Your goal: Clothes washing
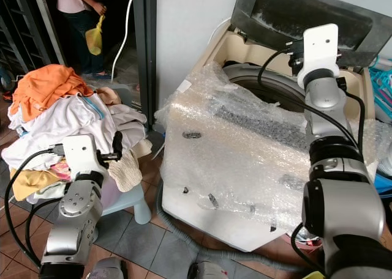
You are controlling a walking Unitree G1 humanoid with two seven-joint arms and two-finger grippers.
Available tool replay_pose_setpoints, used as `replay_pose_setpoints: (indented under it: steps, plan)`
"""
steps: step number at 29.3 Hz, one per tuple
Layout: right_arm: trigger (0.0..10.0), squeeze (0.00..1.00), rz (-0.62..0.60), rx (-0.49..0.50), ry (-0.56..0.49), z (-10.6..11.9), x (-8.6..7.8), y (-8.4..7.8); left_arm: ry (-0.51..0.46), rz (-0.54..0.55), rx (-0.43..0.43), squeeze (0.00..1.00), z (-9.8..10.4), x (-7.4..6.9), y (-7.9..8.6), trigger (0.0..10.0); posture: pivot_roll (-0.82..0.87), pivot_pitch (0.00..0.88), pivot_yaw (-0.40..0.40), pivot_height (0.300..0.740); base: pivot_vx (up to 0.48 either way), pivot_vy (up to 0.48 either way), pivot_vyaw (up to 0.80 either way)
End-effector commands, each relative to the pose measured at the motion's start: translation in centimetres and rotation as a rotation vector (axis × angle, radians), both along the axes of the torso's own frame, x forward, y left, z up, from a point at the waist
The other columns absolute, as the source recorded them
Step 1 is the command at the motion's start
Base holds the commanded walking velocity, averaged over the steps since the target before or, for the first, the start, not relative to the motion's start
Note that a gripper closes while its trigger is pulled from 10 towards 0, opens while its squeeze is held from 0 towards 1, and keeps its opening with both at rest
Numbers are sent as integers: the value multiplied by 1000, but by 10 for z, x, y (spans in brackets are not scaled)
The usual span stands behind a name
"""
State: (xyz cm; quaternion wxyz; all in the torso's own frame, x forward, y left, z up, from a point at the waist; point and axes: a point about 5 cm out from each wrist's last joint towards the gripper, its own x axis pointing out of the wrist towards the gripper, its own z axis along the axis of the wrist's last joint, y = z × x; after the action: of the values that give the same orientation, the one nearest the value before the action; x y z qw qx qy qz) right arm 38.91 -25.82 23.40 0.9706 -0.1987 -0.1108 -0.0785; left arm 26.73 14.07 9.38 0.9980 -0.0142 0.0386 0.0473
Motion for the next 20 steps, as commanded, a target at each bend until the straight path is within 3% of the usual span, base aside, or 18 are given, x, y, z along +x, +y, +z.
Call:
replay_pose_setpoints:
  steps: [1, 6, 11, 12, 15, 18, 20]
  plan:
    - [10000, 1000, -12, 22, -17, 1, -2, -3, -11, -44, 17, 0, 1, 4, -9, 10000, 13, 0, -85, 740, 0, 0, 0]
    - [10000, 1000, 7, 33, -43, -1, -4, 3, -17, -75, 9, 0, 4, 10, -10, 10000, 7, 0, -57, 740, 0, 0, 0]
    - [10000, 1000, 128, 3, -8, -18, -10, 20, -22, -57, 21, 0, 6, 16, -9, 10000, 3, 0, -43, 740, 0, 0, 0]
    - [10000, 0, 179, -31, 47, -28, -12, 28, -23, -52, 25, 0, 6, 17, -7, 10000, -2, 0, -34, 740, 0, 0, 0]
    - [10000, 0, 211, -6, 126, -41, -12, 36, -22, -57, 24, 0, 7, 18, -8, 10000, -4, 0, -22, 740, 0, 0, 0]
    - [10000, 0, 207, 90, 42, -34, -16, 43, -43, -54, 44, 0, 15, 22, -7, 10000, 8, 0, -13, 740, 0, 0, 0]
    - [10000, 0, 265, 32, 8, -31, -23, 58, -63, -38, 55, 0, 23, 25, -4, 10000, 7, 0, -12, 740, 0, 0, 0]
